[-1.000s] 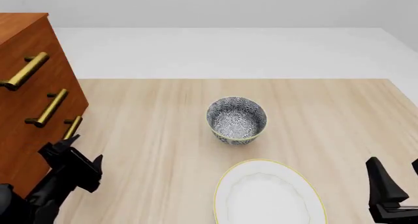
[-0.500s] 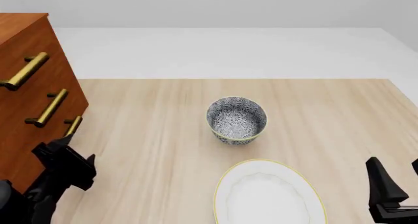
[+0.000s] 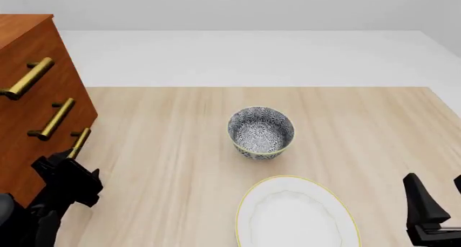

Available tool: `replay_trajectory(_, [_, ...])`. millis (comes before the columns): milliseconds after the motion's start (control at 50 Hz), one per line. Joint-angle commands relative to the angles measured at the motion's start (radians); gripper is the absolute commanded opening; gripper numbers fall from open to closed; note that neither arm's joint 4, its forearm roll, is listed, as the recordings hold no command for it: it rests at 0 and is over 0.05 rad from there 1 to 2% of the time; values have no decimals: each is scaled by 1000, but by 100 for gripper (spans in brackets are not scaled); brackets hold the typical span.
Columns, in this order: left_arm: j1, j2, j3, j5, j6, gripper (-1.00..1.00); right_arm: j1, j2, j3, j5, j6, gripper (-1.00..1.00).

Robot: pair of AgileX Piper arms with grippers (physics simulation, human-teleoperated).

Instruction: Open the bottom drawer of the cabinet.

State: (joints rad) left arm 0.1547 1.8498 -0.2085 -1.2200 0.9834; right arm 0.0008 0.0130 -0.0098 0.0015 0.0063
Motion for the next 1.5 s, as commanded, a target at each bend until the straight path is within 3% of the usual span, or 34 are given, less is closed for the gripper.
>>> replay_trajectory(20, [19, 42, -29, 0, 5, 100, 0, 2, 2, -4, 0, 100])
replay_trajectory(1180, [120, 181, -112, 0, 52, 100, 0, 1, 2, -3, 0, 100])
replay_trajectory(1200, [116, 155, -104, 0, 62, -100, 0, 1, 2, -3, 0, 100])
replay_trajectory(1500, [74, 121, -83, 0, 102, -100, 0, 1, 2, -3, 0, 100])
